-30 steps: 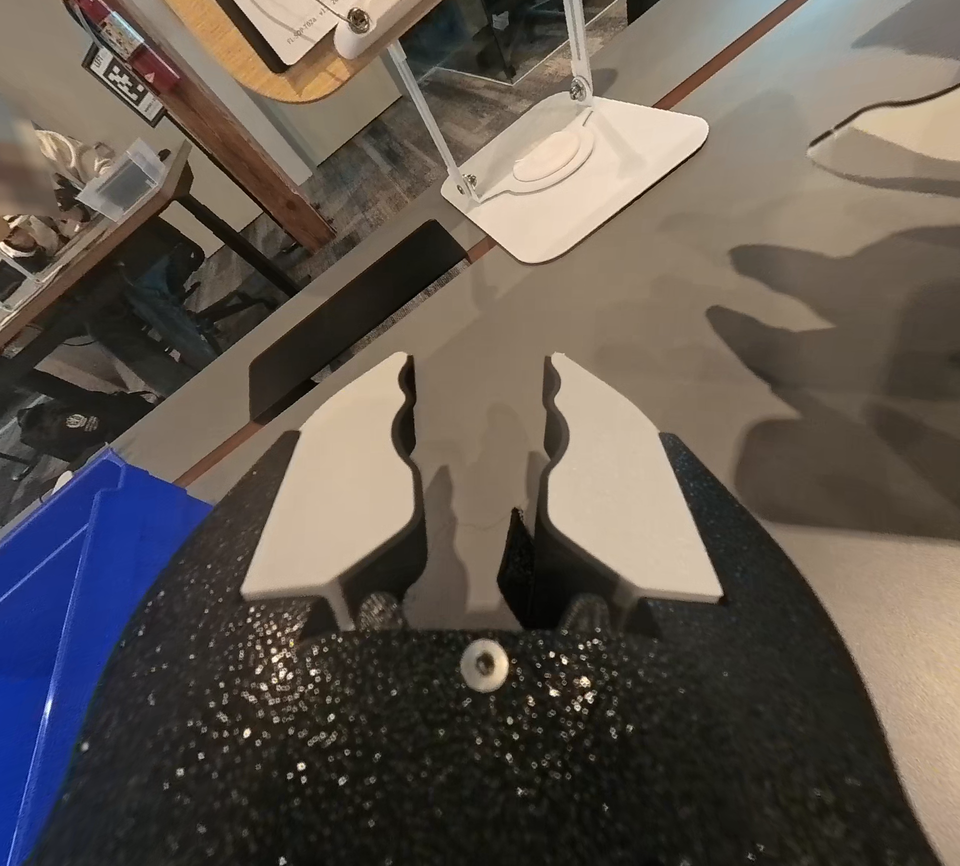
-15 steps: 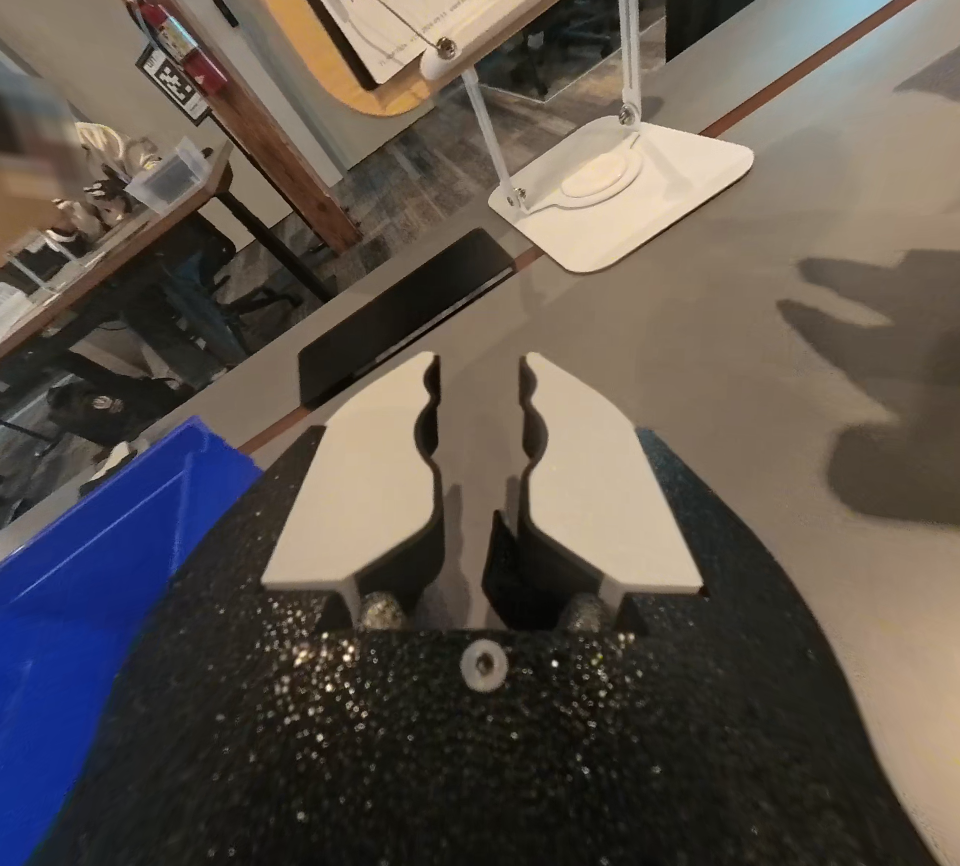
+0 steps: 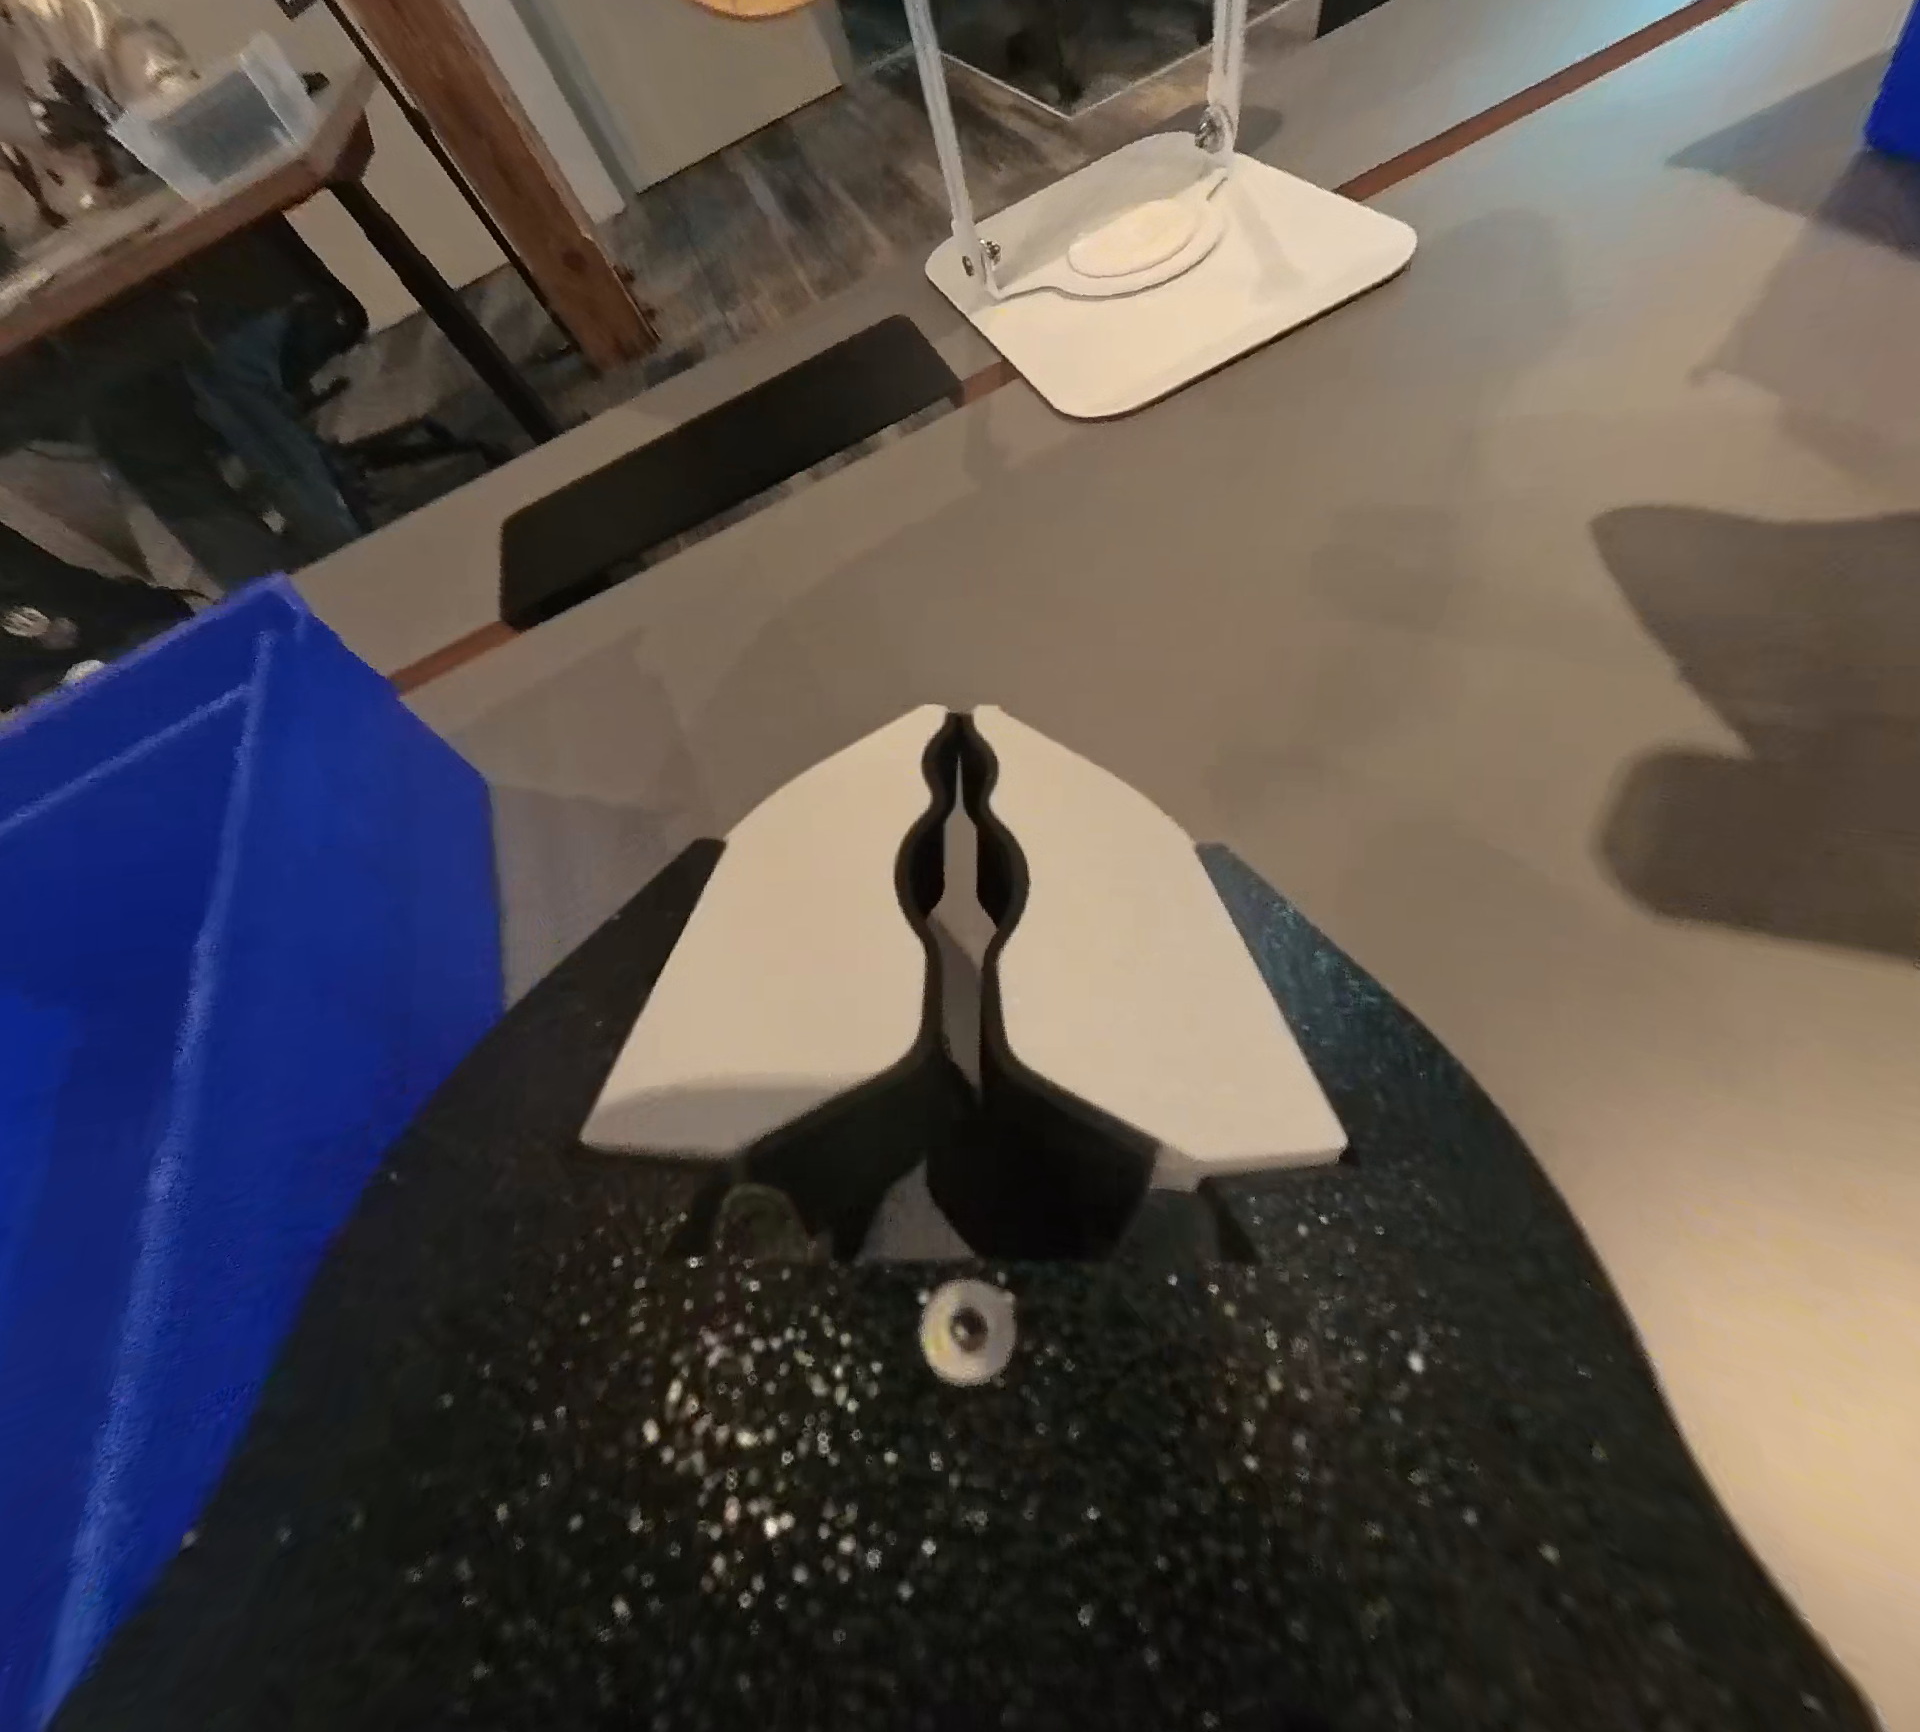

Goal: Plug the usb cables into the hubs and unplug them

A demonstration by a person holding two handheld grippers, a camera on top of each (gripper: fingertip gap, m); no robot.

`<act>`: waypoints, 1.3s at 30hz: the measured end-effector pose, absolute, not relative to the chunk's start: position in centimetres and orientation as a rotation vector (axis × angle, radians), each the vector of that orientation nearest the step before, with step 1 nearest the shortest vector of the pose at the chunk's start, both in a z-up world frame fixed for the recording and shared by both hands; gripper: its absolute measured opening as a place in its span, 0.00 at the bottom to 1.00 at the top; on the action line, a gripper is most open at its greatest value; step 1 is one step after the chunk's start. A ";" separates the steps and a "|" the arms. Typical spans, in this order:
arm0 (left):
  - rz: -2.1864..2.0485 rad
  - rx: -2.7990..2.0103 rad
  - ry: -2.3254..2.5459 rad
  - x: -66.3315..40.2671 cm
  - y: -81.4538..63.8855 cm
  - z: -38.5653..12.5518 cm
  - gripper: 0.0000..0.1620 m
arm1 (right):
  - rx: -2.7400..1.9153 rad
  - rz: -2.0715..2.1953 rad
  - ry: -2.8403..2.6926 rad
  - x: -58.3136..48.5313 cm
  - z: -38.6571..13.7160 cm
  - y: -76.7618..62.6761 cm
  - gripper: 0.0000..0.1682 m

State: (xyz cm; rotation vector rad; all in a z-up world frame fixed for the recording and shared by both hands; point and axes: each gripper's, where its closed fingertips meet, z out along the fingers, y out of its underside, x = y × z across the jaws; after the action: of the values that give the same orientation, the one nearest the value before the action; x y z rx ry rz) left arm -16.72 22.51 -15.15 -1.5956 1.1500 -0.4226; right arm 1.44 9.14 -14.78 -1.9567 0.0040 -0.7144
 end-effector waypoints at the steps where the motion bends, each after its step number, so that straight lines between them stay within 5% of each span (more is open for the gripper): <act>1: -0.443 -1.605 1.132 -16.5 22.0 -15.3 0.00 | -1.961 -0.696 0.023 1.2 -14.9 9.1 0.00; 16: -0.567 -1.593 1.053 -16.8 18.8 -15.5 0.00 | -1.915 -0.491 0.082 -2.1 -15.3 6.9 0.00; 28: -0.500 -1.605 0.988 -22.4 21.3 -11.4 0.00 | -1.797 -0.629 0.274 3.6 -8.1 -2.2 0.00; 31: -0.475 -1.596 0.962 -24.2 22.0 -10.6 0.00 | -1.893 -0.558 0.358 4.9 -9.2 -4.0 0.30; 35: -0.427 -1.596 0.862 -27.3 23.5 -9.4 0.00 | -2.054 -0.537 0.398 5.7 -12.5 -4.8 0.42; 39: -0.359 -1.639 0.766 -31.6 25.3 -9.0 0.24 | -2.158 -0.549 0.393 5.8 -14.7 -5.0 0.42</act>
State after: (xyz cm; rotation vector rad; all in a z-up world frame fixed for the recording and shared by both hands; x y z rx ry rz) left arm -31.57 25.27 -8.98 -1.6390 0.7663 -0.3592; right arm 5.78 -5.02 -14.66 -2.1585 0.3933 -0.5491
